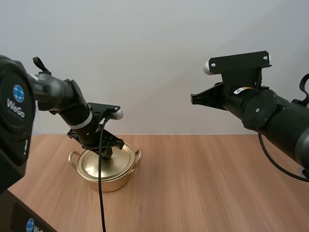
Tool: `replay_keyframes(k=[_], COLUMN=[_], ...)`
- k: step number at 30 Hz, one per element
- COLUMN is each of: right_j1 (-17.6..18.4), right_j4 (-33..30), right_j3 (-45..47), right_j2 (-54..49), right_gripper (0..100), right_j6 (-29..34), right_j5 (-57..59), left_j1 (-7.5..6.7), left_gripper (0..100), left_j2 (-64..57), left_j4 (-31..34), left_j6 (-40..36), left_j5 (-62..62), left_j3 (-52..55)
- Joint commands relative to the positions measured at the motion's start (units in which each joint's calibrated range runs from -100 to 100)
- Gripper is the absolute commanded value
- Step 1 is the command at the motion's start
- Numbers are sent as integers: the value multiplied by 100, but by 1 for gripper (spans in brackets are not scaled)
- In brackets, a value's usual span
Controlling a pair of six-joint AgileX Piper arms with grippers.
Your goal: Open the pot, put the car inside, and close it
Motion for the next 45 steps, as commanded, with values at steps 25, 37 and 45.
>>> replay_keyframes(k=[25, 37, 45], right_j1=[-6, -6, -6], right_j4=[-45, -45, -498], right_j3=[7, 7, 96], right_j2=[-3, 8, 8], right_gripper=[0, 0, 0], right_j6=[-5, -5, -3], right_j5=[5, 212, 565], left_j1=[-4, -4, 61], left_gripper=[87, 87, 87], left_j2=[-63, -1289, -2590], left_j4=[-5, -64, -254], left_j6=[-227, -893, -1711], left_j5=[-813, -5020, -6753], left_j3=[-2, -2, 93])
